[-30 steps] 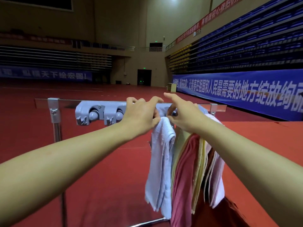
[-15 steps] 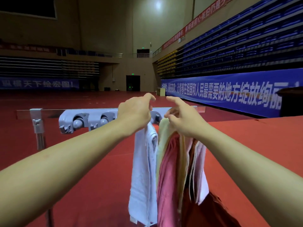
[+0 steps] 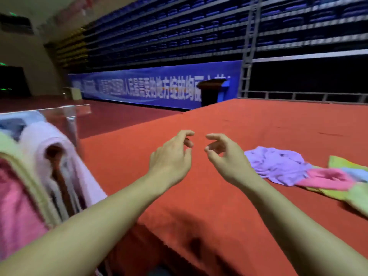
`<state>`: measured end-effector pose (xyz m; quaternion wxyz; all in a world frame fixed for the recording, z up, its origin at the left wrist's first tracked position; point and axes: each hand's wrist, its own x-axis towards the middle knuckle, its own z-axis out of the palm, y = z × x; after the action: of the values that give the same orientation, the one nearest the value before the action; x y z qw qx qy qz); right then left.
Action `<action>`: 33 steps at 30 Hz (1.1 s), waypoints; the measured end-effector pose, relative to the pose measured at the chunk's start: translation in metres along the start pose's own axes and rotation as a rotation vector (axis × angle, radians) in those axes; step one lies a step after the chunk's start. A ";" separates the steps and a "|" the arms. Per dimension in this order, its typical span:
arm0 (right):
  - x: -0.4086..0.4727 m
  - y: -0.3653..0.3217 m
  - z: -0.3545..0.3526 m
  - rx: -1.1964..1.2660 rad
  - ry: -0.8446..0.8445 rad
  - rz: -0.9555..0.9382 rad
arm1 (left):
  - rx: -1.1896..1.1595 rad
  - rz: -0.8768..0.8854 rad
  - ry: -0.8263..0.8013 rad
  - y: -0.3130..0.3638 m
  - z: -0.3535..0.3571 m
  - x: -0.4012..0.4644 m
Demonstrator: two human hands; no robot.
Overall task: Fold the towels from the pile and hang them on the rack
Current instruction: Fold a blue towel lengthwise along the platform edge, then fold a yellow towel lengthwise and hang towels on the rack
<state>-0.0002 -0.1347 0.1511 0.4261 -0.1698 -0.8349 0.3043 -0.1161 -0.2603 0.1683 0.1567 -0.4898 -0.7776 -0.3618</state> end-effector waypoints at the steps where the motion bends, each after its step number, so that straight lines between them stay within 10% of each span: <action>1: -0.010 0.021 -0.019 -0.035 0.029 0.046 | -0.051 0.028 -0.044 0.012 0.025 0.003; 16: -0.109 0.246 -0.164 -0.331 0.429 0.506 | -0.637 0.080 -0.353 0.138 0.337 0.017; 33: -0.159 0.356 -0.250 -0.789 0.634 0.933 | -0.930 -0.062 -0.474 0.161 0.416 -0.035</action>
<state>0.3043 0.1400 -0.0651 0.3807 -0.7347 -0.5578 0.0646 0.0869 0.0568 -0.0739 -0.2687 -0.5527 -0.5631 -0.5526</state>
